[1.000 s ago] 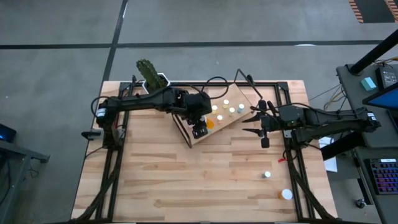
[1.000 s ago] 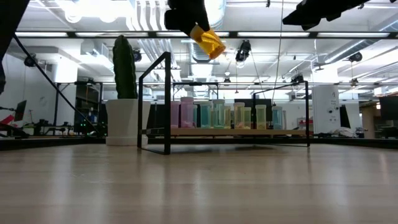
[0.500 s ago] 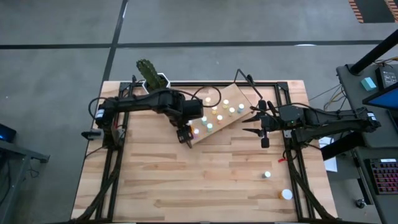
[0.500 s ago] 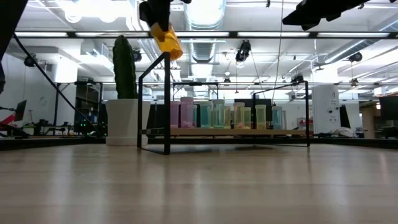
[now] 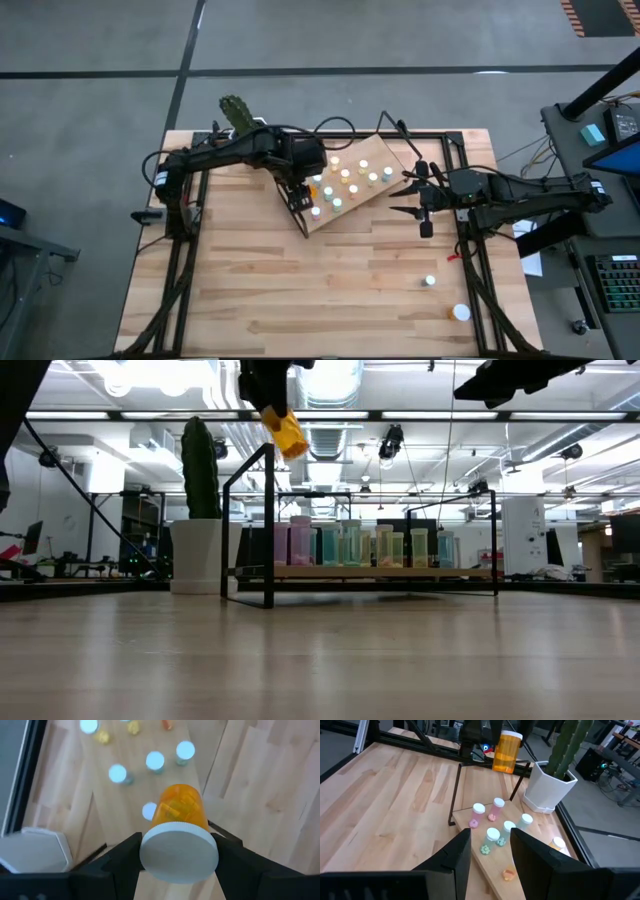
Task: Pick and place medicine bottles onto shelf by color
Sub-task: Move the orange pill bottle
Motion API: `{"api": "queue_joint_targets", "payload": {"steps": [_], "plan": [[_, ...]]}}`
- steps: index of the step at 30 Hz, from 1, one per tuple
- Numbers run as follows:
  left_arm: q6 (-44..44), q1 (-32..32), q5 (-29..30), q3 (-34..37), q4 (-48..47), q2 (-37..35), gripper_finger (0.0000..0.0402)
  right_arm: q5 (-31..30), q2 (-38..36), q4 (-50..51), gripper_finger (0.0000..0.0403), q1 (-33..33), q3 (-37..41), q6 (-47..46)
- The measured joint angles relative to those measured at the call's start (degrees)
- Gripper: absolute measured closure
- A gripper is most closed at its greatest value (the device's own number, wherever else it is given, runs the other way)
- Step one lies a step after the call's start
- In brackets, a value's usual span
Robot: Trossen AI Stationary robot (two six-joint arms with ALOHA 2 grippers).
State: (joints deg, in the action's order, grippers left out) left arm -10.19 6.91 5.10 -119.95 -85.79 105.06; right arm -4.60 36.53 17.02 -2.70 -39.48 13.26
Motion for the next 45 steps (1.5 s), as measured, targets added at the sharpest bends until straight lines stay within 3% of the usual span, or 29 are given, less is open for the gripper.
{"api": "queue_joint_targets", "payload": {"steps": [7, 15, 20, 25, 30, 33, 37, 45], "plan": [[1.03, -0.55, -1.42, 0.08, 3.3, 0.0, 0.0198, 0.0, 0.07, 0.07, 0.0275, 0.0, 0.0, -0.66], [1.07, -11.39, -12.16, 0.48, 2.86, -0.11, 0.0198, -0.36, 0.0, -3.84, 0.0275, 0.0, -0.28, 3.91], [-9.31, -18.39, -12.76, 2.78, 2.88, -0.19, 0.0198, -0.52, 0.0, -5.66, 0.0275, 0.0, -0.31, 5.42], [-15.24, -23.54, -8.43, 12.28, 4.62, 0.02, 0.0198, -0.52, 0.02, -5.3, 0.0275, 0.0, -0.31, 5.34], [-19.43, -24.2, -7.85, 25.29, 25.48, 0.21, 0.0198, -0.52, 0.02, -5.24, 0.0275, 0.0, -0.31, 3.98], [-19.49, -23.8, -8.64, 31.0, 32.59, 0.23, 0.0198, -0.5, 0.02, -4.68, 0.0275, 0.0, -0.31, 2.68], [-22.49, -23.64, -9.67, 35.69, 30.27, 0.57, 0.0198, -0.5, 0.02, -3.42, 0.0275, -0.02, -0.19, 0.69], [-31.46, -23.69, -10.36, 37.06, 17.17, 0.62, 0.0198, -0.5, 0.02, -3.48, 0.0275, -0.02, 0.24, -0.63]]}}
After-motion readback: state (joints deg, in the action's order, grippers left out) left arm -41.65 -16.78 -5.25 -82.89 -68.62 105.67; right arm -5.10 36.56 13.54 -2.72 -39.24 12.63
